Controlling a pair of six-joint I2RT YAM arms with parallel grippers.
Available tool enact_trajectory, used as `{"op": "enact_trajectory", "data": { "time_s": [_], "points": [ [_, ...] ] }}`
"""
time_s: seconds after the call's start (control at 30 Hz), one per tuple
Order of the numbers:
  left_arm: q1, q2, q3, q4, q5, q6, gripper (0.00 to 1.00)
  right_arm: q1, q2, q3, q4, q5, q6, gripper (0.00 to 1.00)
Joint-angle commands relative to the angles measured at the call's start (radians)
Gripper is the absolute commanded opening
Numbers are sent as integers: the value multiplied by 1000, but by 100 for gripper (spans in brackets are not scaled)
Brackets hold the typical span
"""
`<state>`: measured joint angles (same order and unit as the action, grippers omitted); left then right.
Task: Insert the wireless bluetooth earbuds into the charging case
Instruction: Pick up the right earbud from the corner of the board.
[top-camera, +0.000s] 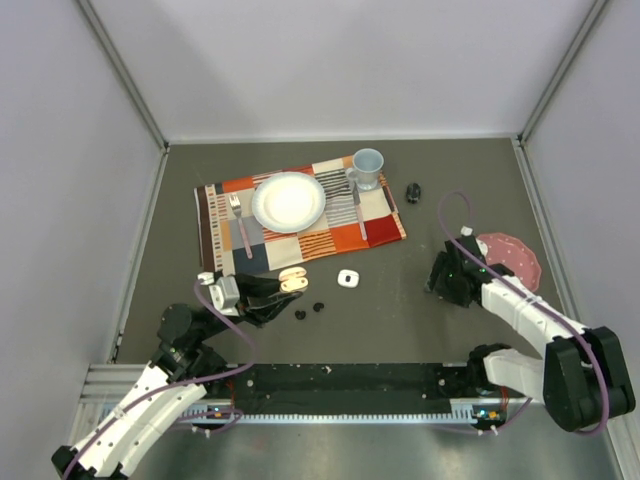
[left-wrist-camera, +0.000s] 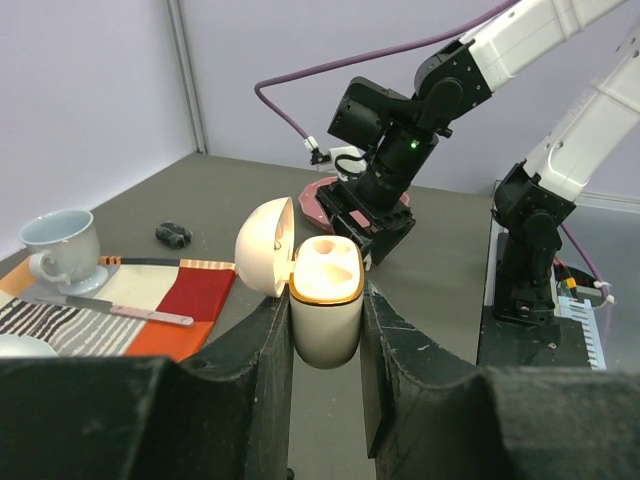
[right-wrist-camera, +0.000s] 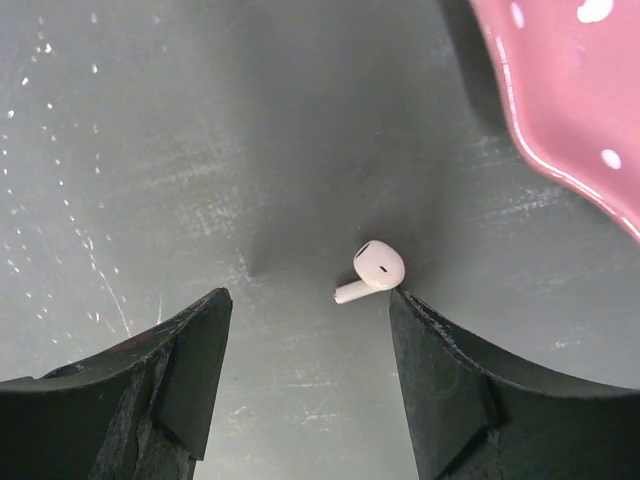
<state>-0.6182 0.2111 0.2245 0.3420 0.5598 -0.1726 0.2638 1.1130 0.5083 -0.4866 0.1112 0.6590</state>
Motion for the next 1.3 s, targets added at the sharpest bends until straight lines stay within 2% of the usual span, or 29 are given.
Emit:
{"op": "enact_trajectory", "data": {
  "time_s": [0.0, 0.23, 0.43, 0.7, 0.97, 1.1, 1.27],
  "points": [
    [-3, 8, 38, 29, 2, 7, 0, 35, 22, -13, 8, 7, 51, 65],
    [-3, 7, 38, 26, -3, 4, 0, 35, 30, 27, -49, 172, 65, 63],
    [-3, 8, 38, 25, -6, 5, 0, 34, 33, 18, -72, 240, 195, 59],
    [-3, 24, 45, 15, -8, 8, 0, 34, 73, 29, -83, 225, 430, 58],
    [-3, 22, 45, 9, -15, 10, 0, 35, 71, 38, -171, 217, 642, 55],
    [-2, 22, 45, 8, -17, 10, 0, 35, 54, 29, -187, 222, 706, 47],
    [-3, 28, 47, 8, -18, 12, 0, 35, 45, 41, -201, 220, 726, 45]
  ]
}}
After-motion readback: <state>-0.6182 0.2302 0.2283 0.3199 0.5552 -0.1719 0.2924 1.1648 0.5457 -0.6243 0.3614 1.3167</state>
